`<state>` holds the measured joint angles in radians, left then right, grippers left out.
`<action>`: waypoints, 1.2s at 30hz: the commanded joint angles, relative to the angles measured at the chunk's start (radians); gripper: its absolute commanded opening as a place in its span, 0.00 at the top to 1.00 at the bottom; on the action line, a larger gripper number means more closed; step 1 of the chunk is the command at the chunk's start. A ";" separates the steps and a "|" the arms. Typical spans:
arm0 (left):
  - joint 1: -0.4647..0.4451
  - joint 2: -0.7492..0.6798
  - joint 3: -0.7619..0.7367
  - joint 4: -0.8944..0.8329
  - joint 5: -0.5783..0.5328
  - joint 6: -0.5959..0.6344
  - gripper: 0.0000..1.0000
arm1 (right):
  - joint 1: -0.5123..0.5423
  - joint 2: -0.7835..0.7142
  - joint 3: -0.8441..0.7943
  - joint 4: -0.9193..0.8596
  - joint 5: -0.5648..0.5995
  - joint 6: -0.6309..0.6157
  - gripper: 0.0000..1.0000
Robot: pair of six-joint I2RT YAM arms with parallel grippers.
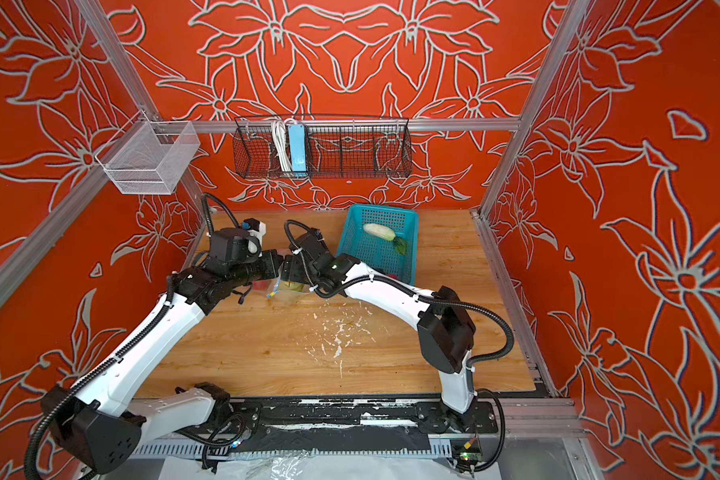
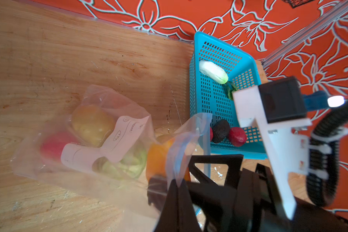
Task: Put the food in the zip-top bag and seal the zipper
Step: 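Lower the mango into the bag held open by the left gripper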
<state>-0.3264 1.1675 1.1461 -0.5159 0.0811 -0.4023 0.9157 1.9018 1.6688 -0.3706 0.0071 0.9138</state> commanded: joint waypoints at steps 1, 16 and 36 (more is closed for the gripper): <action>0.001 -0.015 0.022 -0.002 0.013 -0.013 1.00 | 0.002 0.005 0.041 -0.025 0.030 -0.003 0.07; 0.006 0.018 0.197 -0.107 -0.029 -0.032 1.00 | -0.026 -0.106 -0.017 -0.051 0.060 -0.021 0.02; 0.006 0.077 0.311 -0.109 0.016 -0.140 1.00 | -0.157 -0.262 -0.085 -0.096 -0.102 -0.164 0.02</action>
<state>-0.3218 1.2552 1.4326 -0.6498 0.0692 -0.5045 0.7769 1.6653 1.6123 -0.4511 -0.0380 0.7773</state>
